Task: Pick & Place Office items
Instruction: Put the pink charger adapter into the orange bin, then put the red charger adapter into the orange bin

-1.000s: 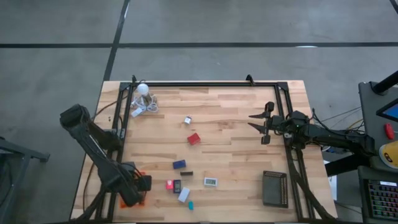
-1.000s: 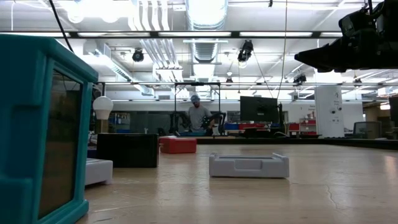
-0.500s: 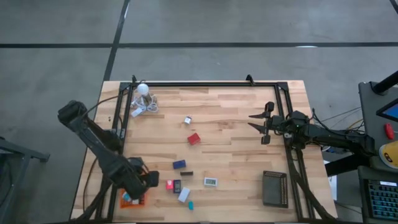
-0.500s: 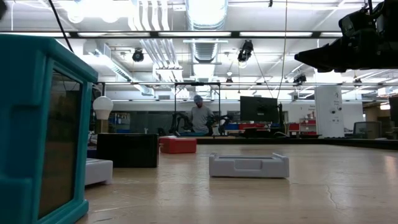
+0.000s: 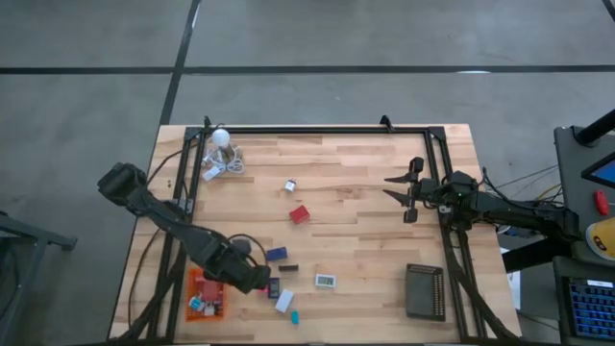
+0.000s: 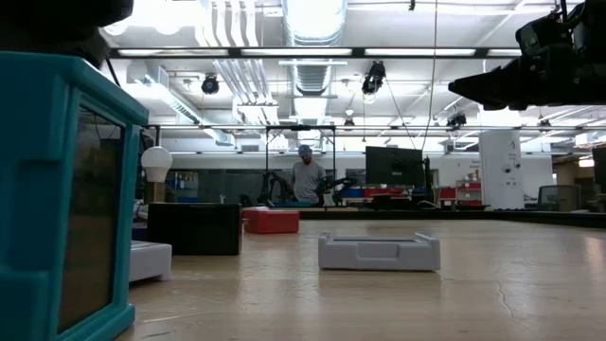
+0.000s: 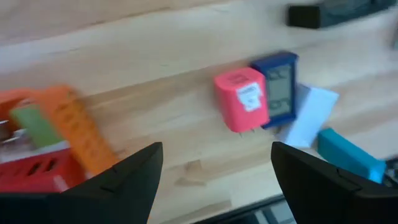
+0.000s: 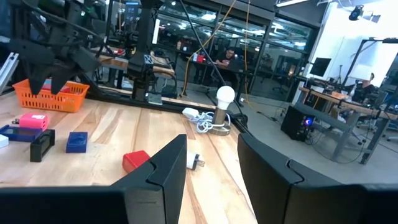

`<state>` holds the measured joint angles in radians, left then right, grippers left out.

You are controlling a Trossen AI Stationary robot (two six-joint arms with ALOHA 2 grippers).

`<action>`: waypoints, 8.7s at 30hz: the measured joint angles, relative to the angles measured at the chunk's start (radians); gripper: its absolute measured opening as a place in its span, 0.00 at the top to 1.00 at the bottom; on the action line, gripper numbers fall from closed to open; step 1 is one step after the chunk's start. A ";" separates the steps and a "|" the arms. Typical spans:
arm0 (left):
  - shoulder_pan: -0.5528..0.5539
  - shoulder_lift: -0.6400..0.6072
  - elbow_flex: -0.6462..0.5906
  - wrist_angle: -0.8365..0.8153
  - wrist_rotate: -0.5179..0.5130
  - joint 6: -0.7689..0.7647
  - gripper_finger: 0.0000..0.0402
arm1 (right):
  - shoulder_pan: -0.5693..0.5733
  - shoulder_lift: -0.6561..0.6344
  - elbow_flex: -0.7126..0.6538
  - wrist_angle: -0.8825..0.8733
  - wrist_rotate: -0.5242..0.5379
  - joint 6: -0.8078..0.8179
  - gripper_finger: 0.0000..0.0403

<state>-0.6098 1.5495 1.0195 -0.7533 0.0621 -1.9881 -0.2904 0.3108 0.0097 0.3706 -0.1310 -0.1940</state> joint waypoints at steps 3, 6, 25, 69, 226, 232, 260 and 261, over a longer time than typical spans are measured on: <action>0.014 0.013 0.000 0.025 0.002 0.059 0.25 | 0.000 0.000 0.000 0.000 0.000 0.000 0.65; 0.019 0.026 0.000 0.033 0.005 0.084 0.25 | 0.000 0.000 0.000 0.000 0.000 0.000 0.65; 0.098 0.179 -0.003 0.141 0.084 0.230 0.25 | 0.000 0.000 0.000 0.000 0.000 0.000 0.65; 0.137 0.232 -0.004 0.155 0.171 0.234 0.61 | 0.000 0.000 0.000 0.000 0.000 0.000 0.65; -0.321 -0.271 -0.148 -0.228 0.044 -0.571 0.46 | 0.000 0.000 0.000 0.000 0.000 0.000 0.65; -0.315 -0.272 -0.068 -0.318 0.012 -0.573 0.46 | 0.000 0.000 0.000 0.000 0.000 0.000 0.65; 0.117 -0.263 -0.035 -0.326 -0.259 0.268 0.46 | 0.000 0.000 0.000 0.000 0.000 0.000 0.65; 0.123 -0.263 -0.035 -0.310 -0.278 0.281 0.46 | 0.000 0.000 0.000 0.000 0.000 0.000 0.65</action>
<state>-0.4871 1.2861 0.9847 -1.0633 -0.2163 -1.7067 -0.2905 0.3107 0.0093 0.3706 -0.1308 -0.1940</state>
